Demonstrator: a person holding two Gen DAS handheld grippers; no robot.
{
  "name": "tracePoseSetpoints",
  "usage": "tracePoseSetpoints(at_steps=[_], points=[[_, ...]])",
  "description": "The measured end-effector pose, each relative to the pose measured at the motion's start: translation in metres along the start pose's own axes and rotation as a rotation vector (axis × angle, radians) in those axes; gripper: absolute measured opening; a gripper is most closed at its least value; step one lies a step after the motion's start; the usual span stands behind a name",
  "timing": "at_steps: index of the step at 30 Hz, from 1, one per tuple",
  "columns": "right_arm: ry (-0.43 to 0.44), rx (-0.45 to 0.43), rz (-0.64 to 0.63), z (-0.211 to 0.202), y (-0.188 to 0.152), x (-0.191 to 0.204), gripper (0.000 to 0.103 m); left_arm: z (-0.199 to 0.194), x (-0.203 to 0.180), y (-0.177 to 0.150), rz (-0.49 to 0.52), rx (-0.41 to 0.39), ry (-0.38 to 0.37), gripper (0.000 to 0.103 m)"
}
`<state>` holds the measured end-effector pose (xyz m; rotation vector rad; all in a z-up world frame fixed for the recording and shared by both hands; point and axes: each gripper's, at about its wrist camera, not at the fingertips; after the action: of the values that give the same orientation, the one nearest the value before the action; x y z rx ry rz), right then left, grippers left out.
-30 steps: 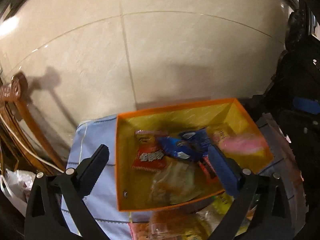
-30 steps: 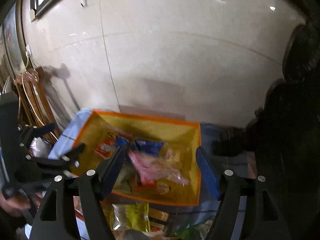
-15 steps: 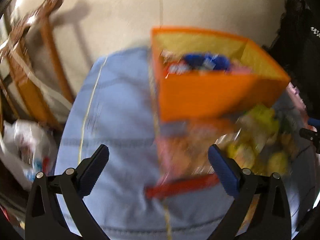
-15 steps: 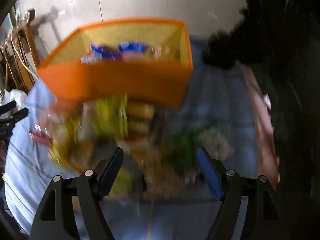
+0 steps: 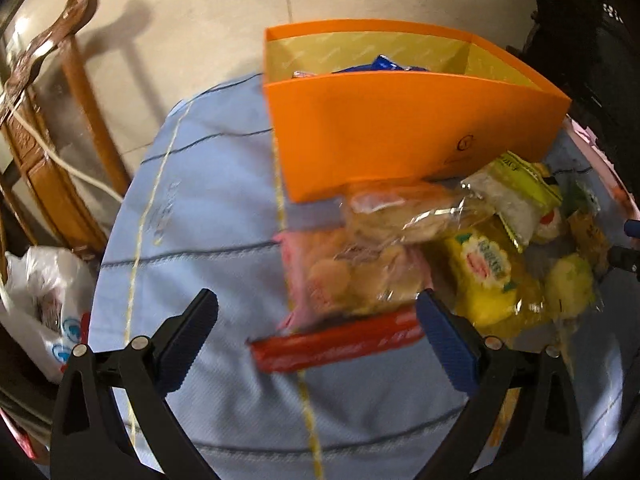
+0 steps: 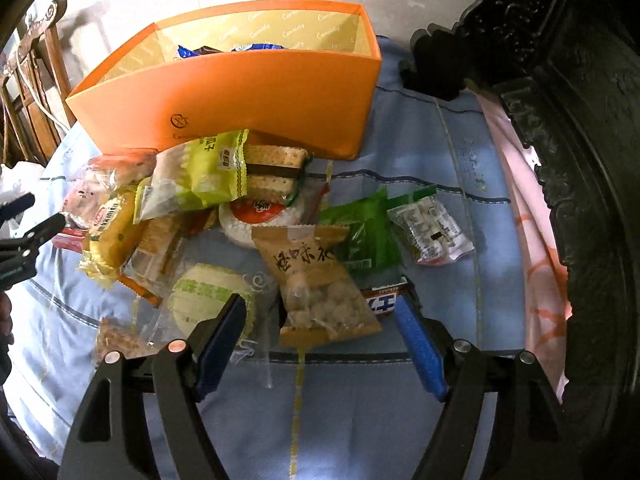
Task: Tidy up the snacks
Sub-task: 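Grasp the pink round-cookie pack with the left gripper while the right grasps the brown paper snack bag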
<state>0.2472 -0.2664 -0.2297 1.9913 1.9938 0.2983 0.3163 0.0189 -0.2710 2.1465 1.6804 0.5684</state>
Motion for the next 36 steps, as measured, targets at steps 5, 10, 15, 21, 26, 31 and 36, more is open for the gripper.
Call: tracePoseSetpoints(at_steps=[5, 10, 15, 21, 26, 31, 36], points=[[-0.006, -0.002, 0.005, 0.002, 0.001, -0.002, 0.078, 0.013, -0.019, 0.009, 0.038, 0.008, -0.016, 0.097], [-0.007, 0.014, 0.026, 0.01, 0.0, -0.008, 0.078, 0.027, -0.028, 0.011, 0.056, 0.02, -0.009, 0.097], [-0.015, 0.022, 0.008, 0.016, 0.002, -0.006, 0.078, 0.041, -0.028, 0.012, 0.043, 0.031, -0.017, 0.097], [-0.014, 0.026, -0.022, 0.03, 0.01, 0.001, 0.078, 0.051, -0.028, 0.011, 0.022, 0.045, -0.013, 0.099], [-0.031, 0.061, -0.033, 0.05, 0.011, 0.007, 0.076, 0.064, -0.021, 0.005, -0.063, 0.096, -0.06, 0.099], [-0.029, 0.076, -0.067, 0.05, 0.009, 0.009, 0.046, 0.058, -0.029, 0.0, -0.024, 0.064, -0.046, 0.093], [0.013, 0.055, -0.027, 0.043, 0.002, 0.003, 0.044, 0.048, -0.038, -0.009, 0.018, 0.026, -0.042, 0.083]])
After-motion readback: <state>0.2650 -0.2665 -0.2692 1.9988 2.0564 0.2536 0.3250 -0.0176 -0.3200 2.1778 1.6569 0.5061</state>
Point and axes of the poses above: each gripper's, at about its wrist camera, not at the fingertips, and z roughly the way its jaws point, x to its left, y to its top, and after that the axes turned 4 degrees about x, right-handed
